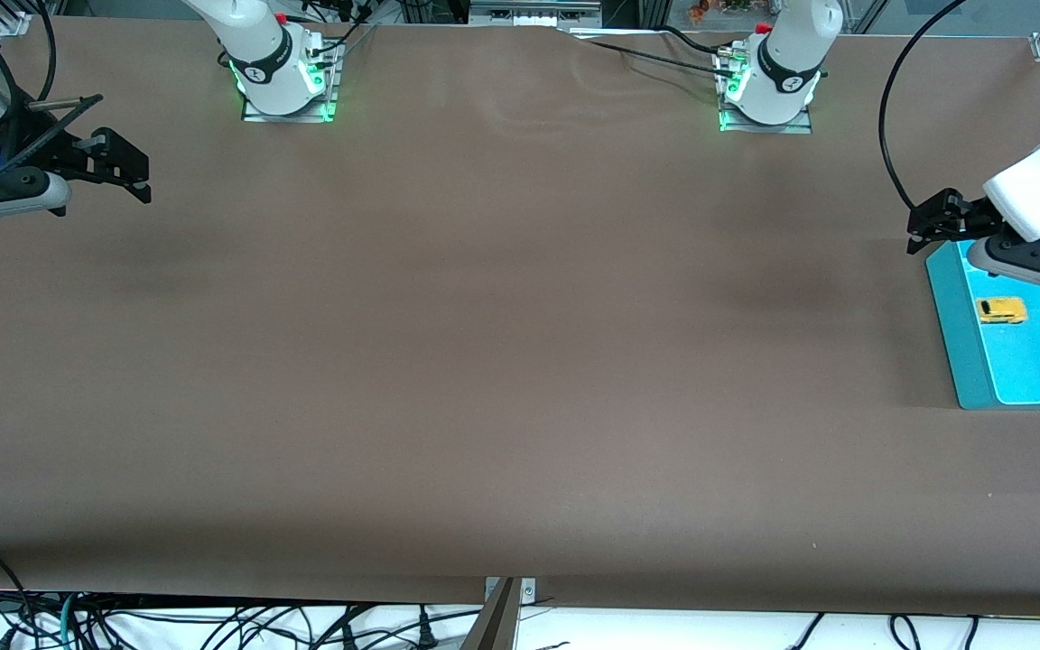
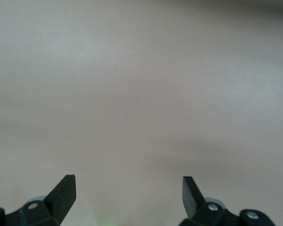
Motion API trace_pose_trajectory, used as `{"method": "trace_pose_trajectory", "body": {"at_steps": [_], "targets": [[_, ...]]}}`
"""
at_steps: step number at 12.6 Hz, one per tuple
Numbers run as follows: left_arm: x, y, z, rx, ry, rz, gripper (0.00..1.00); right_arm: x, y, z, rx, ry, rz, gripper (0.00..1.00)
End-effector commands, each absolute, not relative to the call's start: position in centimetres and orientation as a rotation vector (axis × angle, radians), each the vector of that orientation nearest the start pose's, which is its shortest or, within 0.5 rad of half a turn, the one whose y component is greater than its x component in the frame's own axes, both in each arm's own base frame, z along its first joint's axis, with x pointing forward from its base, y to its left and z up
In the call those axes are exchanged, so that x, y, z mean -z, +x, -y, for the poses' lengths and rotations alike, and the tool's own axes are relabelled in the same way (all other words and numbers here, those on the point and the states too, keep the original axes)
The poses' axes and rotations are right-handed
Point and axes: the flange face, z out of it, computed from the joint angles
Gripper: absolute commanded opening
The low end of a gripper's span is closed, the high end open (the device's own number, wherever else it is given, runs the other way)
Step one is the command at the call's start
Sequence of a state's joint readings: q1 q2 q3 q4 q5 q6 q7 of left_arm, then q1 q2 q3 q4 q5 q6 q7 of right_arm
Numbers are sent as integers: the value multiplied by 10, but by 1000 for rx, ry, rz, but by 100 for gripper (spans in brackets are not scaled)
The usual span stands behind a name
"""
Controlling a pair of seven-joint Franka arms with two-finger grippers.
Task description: Wind and store yellow beetle car
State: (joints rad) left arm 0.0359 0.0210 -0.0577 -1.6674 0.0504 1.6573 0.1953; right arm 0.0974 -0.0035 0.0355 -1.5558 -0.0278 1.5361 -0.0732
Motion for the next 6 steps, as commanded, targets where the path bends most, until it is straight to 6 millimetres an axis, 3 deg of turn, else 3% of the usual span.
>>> {"method": "trace_pose_trajectory", "body": {"at_steps": [1,4,6], "targets": [[-575,521,14,-19,-3111,-100,100,-636,548,-72,-11,-3152,302,100],[-572,523,18,-34,-3168,-68,100,-636,548,-72,-11,-3152,302,100],[-572,536,13,-36,-3196,-46,100,-636,548,-72,-11,-3152,302,100]]}}
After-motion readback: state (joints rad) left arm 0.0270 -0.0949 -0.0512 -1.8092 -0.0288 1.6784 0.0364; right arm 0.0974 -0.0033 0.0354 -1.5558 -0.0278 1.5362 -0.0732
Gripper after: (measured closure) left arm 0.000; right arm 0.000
